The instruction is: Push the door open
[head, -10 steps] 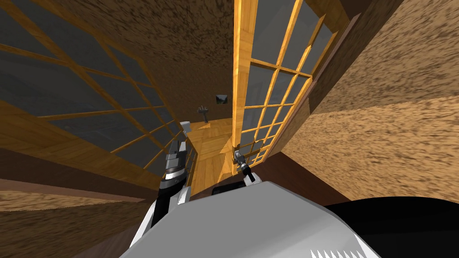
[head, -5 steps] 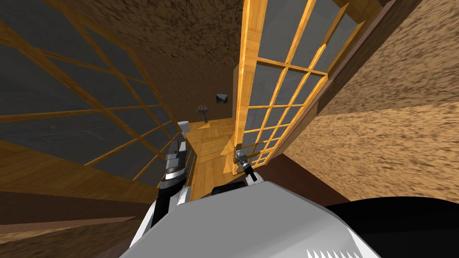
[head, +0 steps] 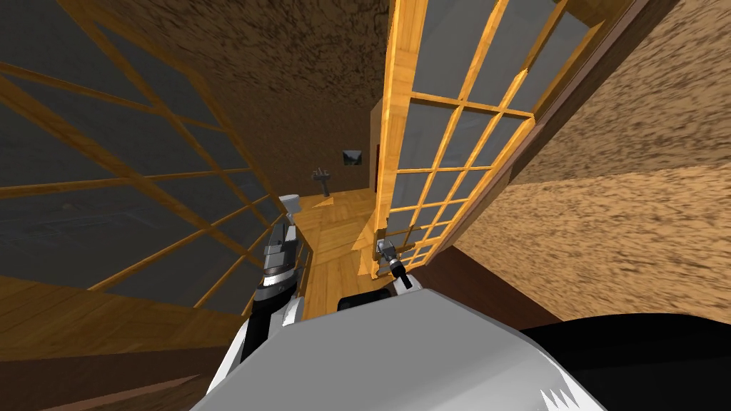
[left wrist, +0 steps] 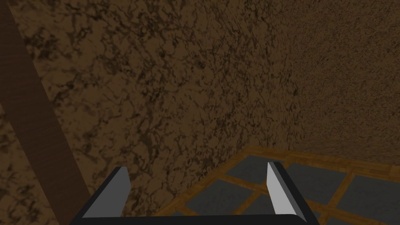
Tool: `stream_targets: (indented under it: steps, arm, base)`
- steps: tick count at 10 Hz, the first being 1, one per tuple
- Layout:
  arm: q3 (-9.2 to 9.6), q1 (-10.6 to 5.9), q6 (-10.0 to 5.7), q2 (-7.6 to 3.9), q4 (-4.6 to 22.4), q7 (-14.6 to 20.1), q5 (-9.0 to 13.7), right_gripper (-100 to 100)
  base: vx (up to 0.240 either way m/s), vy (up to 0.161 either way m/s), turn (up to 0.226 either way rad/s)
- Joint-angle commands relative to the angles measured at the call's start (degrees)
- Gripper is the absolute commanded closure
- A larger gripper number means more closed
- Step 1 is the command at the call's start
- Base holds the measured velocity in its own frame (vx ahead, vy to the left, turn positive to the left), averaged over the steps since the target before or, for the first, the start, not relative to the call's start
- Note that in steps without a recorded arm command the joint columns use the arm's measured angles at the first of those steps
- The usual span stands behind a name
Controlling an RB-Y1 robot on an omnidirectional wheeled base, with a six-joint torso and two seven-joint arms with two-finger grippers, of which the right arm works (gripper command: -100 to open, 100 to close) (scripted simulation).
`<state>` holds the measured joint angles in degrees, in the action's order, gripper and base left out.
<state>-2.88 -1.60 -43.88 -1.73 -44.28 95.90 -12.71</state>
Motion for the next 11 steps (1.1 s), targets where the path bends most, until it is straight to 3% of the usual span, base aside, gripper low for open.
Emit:
stream_targets:
  steps: [1, 3, 4, 11]
  arm:
    - [-1.60, -2.04, -1.92, -1.19, 2.9, -0.4, 0.9, 100]
    - [-1.60, -2.04, -1.92, -1.19, 3.2, -0.4, 0.9, 100]
    - [-2.45, -2.11, -1.91, -1.65, 3.3, -0.9, 1.6, 100]
    - [-5.21, -2.32, -1.89, -2.16, 3.4, -2.4, 4.0, 100]
  base:
    - [0.062, 0.035, 0.001]
    - [0.010, 0.003, 0.003]
    - [0.079, 0.054, -0.008]
    - [0.133, 0.065, -0.041]
